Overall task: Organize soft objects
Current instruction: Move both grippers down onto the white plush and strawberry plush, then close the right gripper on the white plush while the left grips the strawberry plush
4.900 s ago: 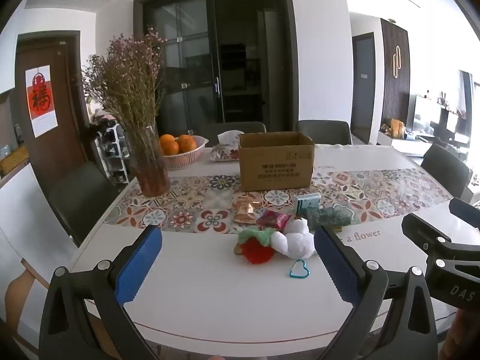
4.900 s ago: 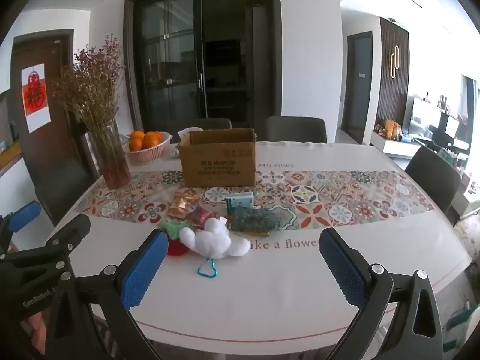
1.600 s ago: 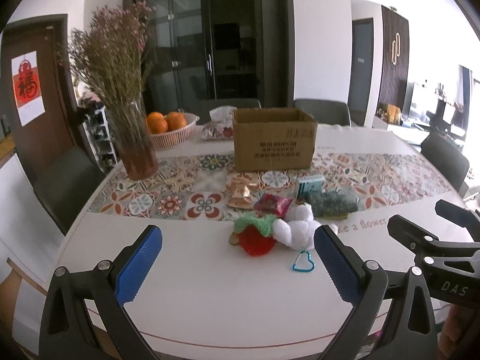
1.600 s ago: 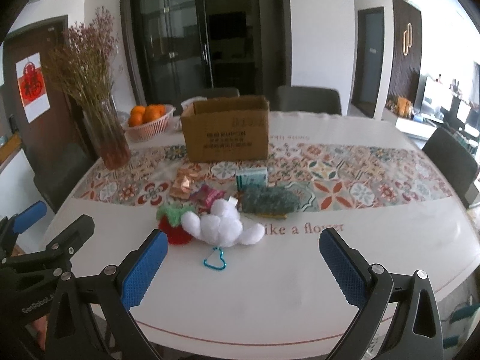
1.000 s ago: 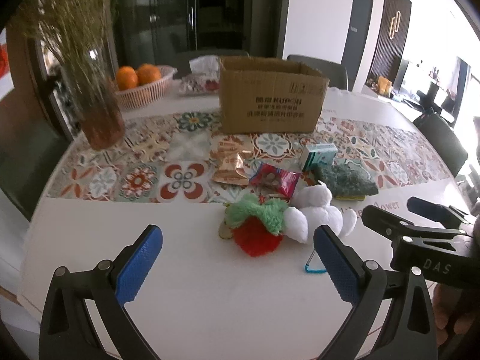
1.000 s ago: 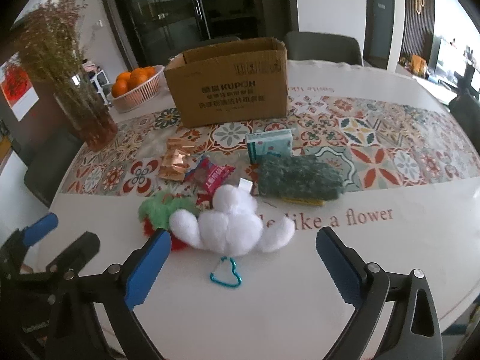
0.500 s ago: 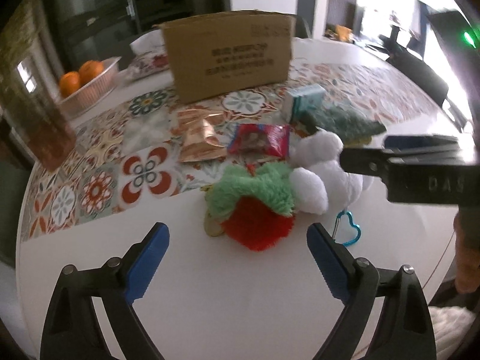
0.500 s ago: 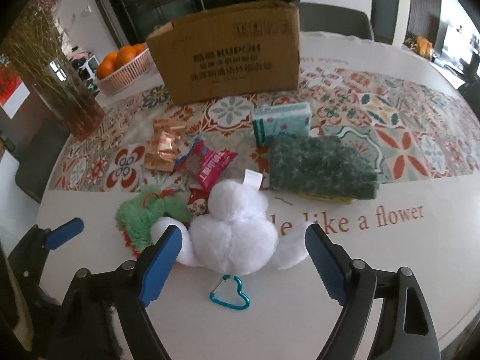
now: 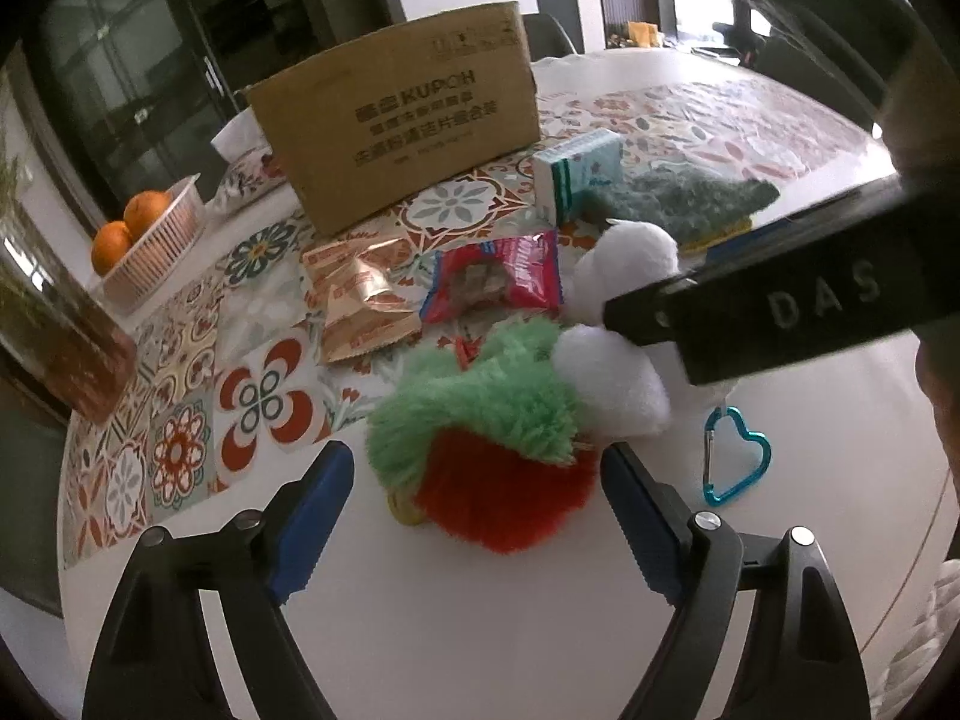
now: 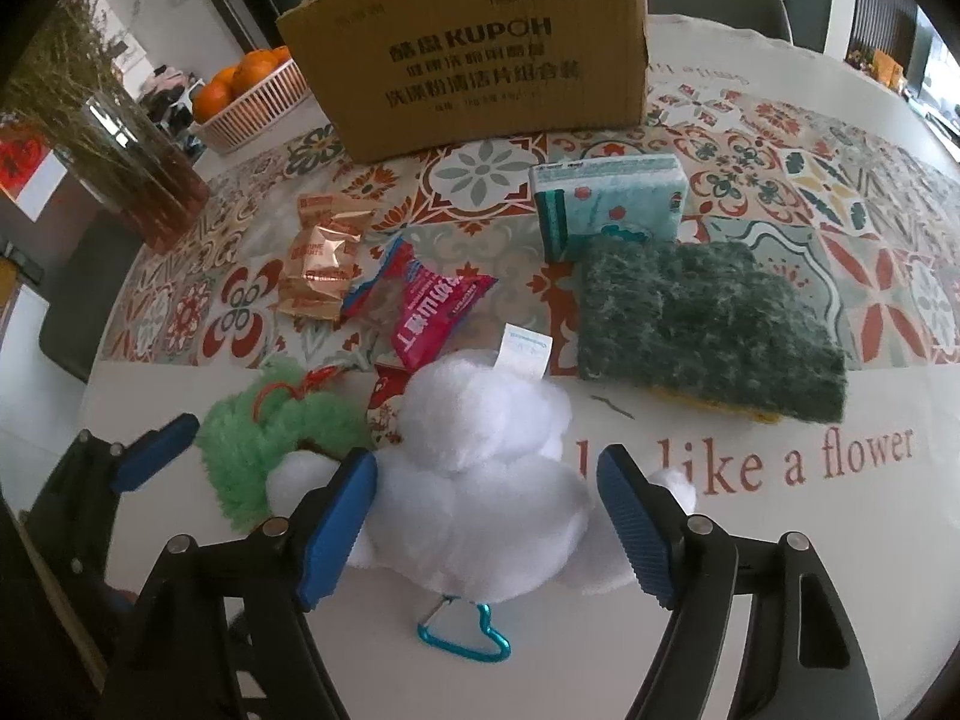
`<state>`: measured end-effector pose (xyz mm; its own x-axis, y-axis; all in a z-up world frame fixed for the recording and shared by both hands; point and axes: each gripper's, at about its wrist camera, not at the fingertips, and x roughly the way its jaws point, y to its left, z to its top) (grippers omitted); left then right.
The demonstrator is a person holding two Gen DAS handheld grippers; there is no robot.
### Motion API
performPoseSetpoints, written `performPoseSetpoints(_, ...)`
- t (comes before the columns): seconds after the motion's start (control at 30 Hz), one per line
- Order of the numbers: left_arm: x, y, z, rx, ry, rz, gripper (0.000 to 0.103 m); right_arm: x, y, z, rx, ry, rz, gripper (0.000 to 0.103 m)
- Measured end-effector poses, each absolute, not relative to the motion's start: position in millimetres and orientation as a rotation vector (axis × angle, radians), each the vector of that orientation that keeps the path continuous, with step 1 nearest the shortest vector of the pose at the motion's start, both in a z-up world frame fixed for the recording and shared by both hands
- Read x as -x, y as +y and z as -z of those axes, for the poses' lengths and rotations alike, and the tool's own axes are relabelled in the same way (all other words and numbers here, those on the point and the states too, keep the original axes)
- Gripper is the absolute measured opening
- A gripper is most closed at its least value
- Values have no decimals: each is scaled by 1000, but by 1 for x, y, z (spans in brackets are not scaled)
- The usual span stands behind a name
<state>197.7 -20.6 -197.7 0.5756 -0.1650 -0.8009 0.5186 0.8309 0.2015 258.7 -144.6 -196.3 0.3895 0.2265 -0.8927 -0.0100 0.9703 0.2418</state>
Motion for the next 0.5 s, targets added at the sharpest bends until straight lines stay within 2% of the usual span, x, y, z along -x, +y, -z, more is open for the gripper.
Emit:
performPoseSetpoints(0.17,-200,-32,206,-479,862,426,80,-267,-145,202,-233,1173,-169,77)
performPoseSetpoints(0.23,-205,-33,210,-466,876,423,73,-271,-145,204,-249,1180,-169,77)
performPoseSetpoints(0.37,-210,-37,213,-473,873,401,68,-277,-150,211,-279,1193,-169,76)
performPoseSetpoints(0.5,-216,-39,217,-478,868,395,62,-279,-152,215,-307,1201,-192,67)
